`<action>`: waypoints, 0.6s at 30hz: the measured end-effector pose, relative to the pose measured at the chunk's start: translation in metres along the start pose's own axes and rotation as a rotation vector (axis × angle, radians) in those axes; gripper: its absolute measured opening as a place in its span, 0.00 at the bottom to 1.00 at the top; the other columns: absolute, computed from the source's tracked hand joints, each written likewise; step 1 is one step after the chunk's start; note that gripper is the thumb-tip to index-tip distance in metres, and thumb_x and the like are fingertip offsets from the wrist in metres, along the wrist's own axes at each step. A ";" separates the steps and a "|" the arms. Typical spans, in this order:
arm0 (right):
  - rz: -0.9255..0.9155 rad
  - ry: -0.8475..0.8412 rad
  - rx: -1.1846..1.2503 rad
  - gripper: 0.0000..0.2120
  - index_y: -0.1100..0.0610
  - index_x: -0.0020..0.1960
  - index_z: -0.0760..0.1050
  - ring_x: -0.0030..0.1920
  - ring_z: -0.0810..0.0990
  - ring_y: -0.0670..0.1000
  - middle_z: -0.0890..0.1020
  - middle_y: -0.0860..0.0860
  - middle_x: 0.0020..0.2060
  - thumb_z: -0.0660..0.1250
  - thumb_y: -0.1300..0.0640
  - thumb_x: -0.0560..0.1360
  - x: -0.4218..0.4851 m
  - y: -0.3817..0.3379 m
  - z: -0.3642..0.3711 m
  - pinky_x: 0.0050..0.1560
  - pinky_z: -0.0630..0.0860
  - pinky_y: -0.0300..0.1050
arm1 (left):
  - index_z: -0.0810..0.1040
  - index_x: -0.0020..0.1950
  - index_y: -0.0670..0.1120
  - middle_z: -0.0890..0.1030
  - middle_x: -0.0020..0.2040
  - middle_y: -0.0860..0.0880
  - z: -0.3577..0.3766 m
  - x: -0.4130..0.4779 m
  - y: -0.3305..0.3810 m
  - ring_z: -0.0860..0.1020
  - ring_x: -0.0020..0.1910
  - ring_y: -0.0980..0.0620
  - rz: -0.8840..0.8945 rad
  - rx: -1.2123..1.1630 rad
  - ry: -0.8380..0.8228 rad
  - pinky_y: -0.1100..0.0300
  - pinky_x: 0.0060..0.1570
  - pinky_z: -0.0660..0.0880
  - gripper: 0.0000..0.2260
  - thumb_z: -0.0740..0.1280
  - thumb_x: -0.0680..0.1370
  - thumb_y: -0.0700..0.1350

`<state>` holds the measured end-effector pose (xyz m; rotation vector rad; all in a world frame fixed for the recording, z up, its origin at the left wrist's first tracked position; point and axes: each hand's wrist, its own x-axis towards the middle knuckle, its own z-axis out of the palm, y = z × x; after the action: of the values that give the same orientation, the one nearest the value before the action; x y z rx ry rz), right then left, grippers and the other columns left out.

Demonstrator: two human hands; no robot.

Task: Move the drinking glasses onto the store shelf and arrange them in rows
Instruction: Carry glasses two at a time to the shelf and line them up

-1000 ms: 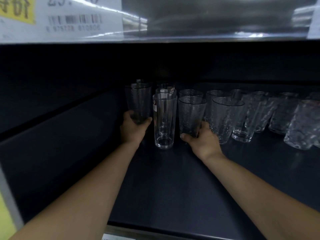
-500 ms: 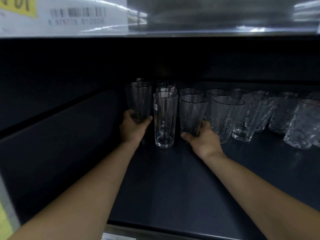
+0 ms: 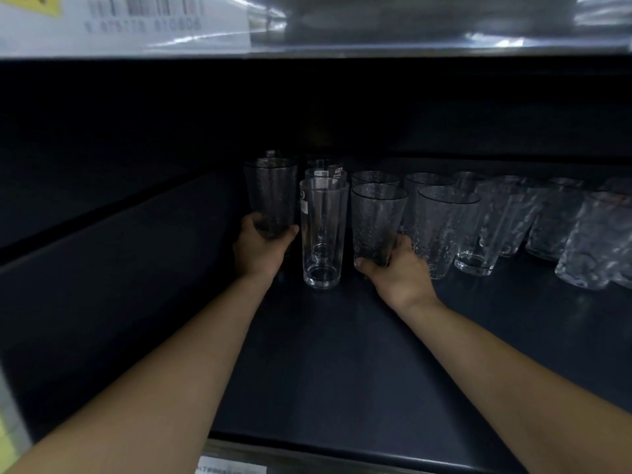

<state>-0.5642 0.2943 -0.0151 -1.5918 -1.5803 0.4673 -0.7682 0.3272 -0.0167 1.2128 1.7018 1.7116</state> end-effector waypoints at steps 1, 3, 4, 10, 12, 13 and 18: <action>0.001 -0.001 -0.002 0.28 0.58 0.66 0.66 0.63 0.75 0.58 0.79 0.54 0.61 0.73 0.48 0.74 0.000 0.000 0.000 0.56 0.70 0.43 | 0.70 0.69 0.48 0.80 0.57 0.51 0.000 0.000 0.000 0.77 0.50 0.54 0.000 -0.002 0.000 0.65 0.42 0.70 0.31 0.78 0.70 0.53; 0.001 0.001 -0.007 0.28 0.58 0.66 0.66 0.63 0.76 0.58 0.79 0.54 0.61 0.73 0.48 0.74 0.000 -0.001 0.000 0.55 0.70 0.42 | 0.70 0.69 0.48 0.80 0.56 0.52 -0.001 -0.001 0.001 0.77 0.50 0.54 0.002 -0.005 -0.003 0.66 0.41 0.70 0.31 0.78 0.70 0.53; 0.000 0.003 -0.011 0.28 0.59 0.66 0.66 0.63 0.76 0.58 0.79 0.55 0.61 0.73 0.48 0.74 0.000 -0.001 0.000 0.55 0.70 0.43 | 0.70 0.69 0.48 0.79 0.55 0.52 -0.001 -0.001 0.001 0.77 0.49 0.54 0.004 -0.003 -0.004 0.66 0.41 0.70 0.31 0.78 0.70 0.52; -0.003 0.005 -0.014 0.28 0.58 0.67 0.66 0.63 0.76 0.58 0.80 0.55 0.61 0.73 0.48 0.74 0.000 0.000 0.001 0.54 0.70 0.42 | 0.70 0.68 0.48 0.77 0.53 0.53 -0.001 -0.003 0.003 0.76 0.50 0.54 0.000 0.009 -0.006 0.66 0.42 0.70 0.30 0.78 0.70 0.52; -0.001 0.006 -0.018 0.29 0.58 0.67 0.65 0.63 0.76 0.58 0.80 0.55 0.61 0.73 0.47 0.74 0.001 0.000 0.001 0.55 0.71 0.44 | 0.70 0.68 0.48 0.77 0.53 0.53 -0.001 -0.003 0.003 0.76 0.50 0.54 -0.006 0.002 -0.018 0.65 0.43 0.70 0.31 0.78 0.70 0.52; 0.005 0.004 -0.016 0.30 0.58 0.68 0.65 0.63 0.76 0.58 0.80 0.54 0.61 0.73 0.47 0.73 0.001 0.001 0.002 0.56 0.71 0.44 | 0.69 0.69 0.48 0.77 0.54 0.53 -0.001 -0.004 0.004 0.77 0.51 0.54 -0.007 -0.001 -0.022 0.64 0.43 0.70 0.31 0.78 0.70 0.51; 0.030 -0.008 0.002 0.30 0.58 0.66 0.66 0.62 0.77 0.58 0.80 0.55 0.60 0.74 0.46 0.72 0.004 0.003 0.002 0.58 0.74 0.46 | 0.65 0.72 0.46 0.78 0.57 0.52 -0.005 -0.011 0.008 0.77 0.52 0.55 -0.026 -0.030 -0.042 0.70 0.42 0.70 0.34 0.78 0.71 0.43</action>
<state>-0.5633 0.2986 -0.0172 -1.6157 -1.5630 0.4917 -0.7649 0.3144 -0.0116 1.2005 1.6547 1.6784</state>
